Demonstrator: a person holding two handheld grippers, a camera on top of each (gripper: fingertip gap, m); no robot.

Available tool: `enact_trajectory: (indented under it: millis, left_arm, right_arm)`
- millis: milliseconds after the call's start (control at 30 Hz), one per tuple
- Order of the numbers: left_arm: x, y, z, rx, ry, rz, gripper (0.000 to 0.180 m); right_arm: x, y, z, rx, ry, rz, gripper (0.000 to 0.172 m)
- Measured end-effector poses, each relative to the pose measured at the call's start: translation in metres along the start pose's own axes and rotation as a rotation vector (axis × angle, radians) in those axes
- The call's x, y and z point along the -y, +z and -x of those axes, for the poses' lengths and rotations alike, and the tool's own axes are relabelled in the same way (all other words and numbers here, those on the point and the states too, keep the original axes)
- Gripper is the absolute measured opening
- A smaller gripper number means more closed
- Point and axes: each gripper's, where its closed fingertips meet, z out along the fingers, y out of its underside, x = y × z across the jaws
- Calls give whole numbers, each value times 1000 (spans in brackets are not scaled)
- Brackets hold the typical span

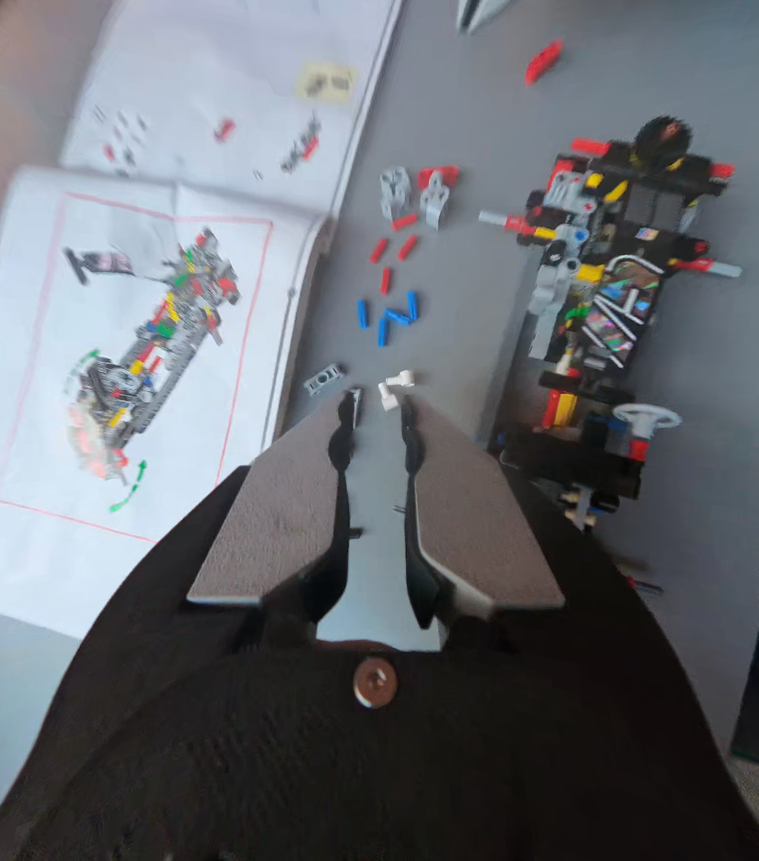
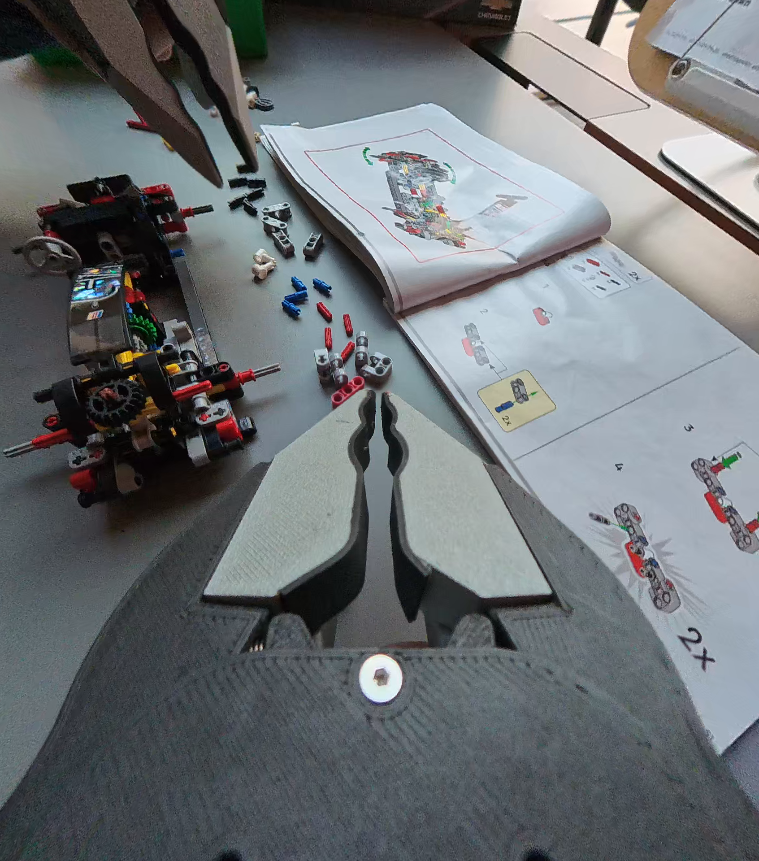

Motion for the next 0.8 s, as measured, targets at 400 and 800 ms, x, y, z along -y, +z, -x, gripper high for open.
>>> enact_trajectory:
  millis: [400, 800]
  left_arm:
    - [-28, 42, -8, -33, -88, 280, 14]
    - [-32, 44, -9, -37, -97, 252, 0]
  right_arm:
    - [-1, -13, 10, 6, -37, -18, 0]
    - [-1, -25, 3, -23, -9, -49, 0]
